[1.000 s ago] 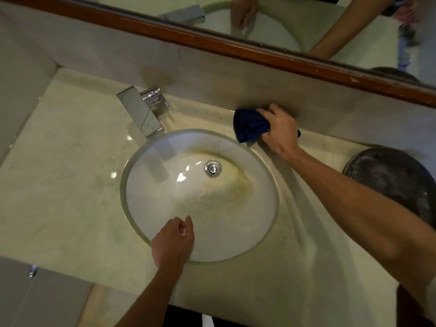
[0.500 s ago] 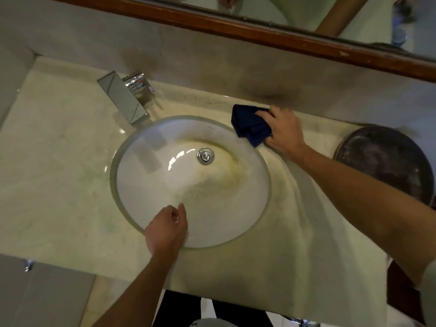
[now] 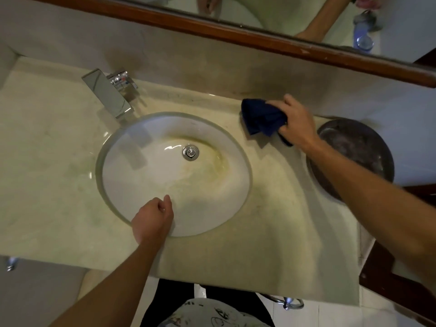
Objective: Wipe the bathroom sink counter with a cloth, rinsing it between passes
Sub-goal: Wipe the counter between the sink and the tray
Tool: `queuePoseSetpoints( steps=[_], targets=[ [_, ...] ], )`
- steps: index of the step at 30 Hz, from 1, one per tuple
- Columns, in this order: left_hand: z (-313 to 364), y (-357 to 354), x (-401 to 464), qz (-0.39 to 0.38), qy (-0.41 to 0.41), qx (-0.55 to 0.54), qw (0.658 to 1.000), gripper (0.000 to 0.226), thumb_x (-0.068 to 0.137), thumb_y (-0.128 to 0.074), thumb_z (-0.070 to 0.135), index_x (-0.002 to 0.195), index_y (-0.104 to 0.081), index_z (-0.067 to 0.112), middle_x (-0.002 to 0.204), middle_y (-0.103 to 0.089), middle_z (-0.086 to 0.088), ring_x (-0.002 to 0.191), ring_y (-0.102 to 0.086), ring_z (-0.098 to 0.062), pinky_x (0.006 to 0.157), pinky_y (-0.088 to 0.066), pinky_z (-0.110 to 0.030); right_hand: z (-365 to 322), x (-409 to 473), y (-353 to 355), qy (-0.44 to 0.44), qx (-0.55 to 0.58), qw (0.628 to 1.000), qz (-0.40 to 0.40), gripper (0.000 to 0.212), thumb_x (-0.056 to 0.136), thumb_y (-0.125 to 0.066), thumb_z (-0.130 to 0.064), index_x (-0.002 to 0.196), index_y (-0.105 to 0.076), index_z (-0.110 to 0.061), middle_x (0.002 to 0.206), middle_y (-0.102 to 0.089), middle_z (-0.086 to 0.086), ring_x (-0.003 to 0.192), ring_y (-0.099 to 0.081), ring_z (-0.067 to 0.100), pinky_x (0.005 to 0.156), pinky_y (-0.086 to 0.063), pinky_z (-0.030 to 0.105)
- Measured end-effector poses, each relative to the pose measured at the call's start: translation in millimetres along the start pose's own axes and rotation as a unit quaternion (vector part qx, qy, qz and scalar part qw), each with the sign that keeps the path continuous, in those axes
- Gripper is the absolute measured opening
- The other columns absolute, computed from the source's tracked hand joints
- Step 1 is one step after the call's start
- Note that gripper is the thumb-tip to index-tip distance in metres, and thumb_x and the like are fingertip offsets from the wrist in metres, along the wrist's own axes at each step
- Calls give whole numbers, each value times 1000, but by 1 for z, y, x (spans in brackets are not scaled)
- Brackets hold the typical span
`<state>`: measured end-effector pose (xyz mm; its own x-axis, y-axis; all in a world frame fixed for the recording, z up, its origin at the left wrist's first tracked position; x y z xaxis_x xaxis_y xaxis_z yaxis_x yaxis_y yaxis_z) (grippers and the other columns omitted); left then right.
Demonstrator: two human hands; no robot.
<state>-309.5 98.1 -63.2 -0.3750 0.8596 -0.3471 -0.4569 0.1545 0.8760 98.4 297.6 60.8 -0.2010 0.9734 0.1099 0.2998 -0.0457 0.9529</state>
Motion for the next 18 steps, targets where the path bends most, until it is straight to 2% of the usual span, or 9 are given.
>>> queuePoseSetpoints(
  steps=[3, 5, 7, 9, 12, 15, 18],
  targets=[
    [0, -1, 1, 5, -3, 5, 1000, 53, 101, -41, 50, 61, -50, 17, 54, -53, 1, 52, -52, -19, 56, -41, -31, 19, 12, -20, 57, -110, 991, -58, 56, 84, -50, -34, 134, -60, -10, 110, -60, 18, 87, -64, 40, 64, -52, 44],
    [0, -2, 1, 11, -11, 9, 1000, 54, 102, -40, 50, 61, -50, 17, 55, -53, 0, 51, -52, -19, 56, -41, -30, 33, 6, -36, 55, -139, 985, -85, 62, 81, -46, -39, 134, -57, -9, 114, -65, 21, 86, -67, 44, 64, -54, 46],
    [1, -3, 1, 15, -16, 8, 1000, 54, 102, -40, 50, 61, -50, 17, 54, -53, 0, 51, -52, -20, 56, -42, -31, 43, -5, -47, 31, -143, 986, -82, 68, 77, -43, -41, 135, -56, -9, 116, -67, 21, 83, -67, 45, 62, -51, 45],
    [-1, -3, 3, 16, -13, 8, 1000, 53, 101, -40, 51, 61, -50, 18, 55, -54, 0, 52, -53, -20, 58, -44, -32, 44, -18, -53, -1, -138, 987, -83, 69, 74, -49, -38, 137, -54, -10, 118, -66, 19, 78, -66, 46, 60, -47, 41],
    [-1, -5, 3, 10, -19, 12, 1000, 53, 101, -37, 53, 62, -51, 19, 55, -56, 1, 52, -55, -20, 60, -48, -32, 32, -49, -62, -53, -115, 986, -109, 71, 69, -53, -38, 137, -47, -15, 120, -64, 15, 75, -65, 46, 65, -53, 46],
    [2, -5, 2, 13, -39, -8, 999, 55, 101, -36, 50, 61, -50, 15, 55, -54, -2, 51, -53, -24, 58, -45, -33, 11, -95, -67, -109, -109, 982, -109, 66, 75, -62, -35, 136, -47, -15, 117, -64, 14, 78, -65, 45, 65, -47, 41],
    [5, -2, 0, 18, -69, -25, 997, 57, 103, -34, 47, 60, -48, 13, 54, -51, -4, 50, -50, -26, 57, -41, -34, -20, -149, -69, -175, -103, 976, -81, 57, 81, -65, -33, 132, -49, -15, 108, -65, 13, 75, -64, 42, 59, -44, 38]
  ],
)
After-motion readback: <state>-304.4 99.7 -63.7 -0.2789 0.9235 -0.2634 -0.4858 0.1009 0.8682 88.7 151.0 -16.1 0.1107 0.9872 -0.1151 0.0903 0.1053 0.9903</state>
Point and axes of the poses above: each hand's wrist, its own x-axis towards the middle knuckle, its own y-axis out of the back of the hand, z = x × y, the point moved 10 cm from there along x, towards the middle knuckle
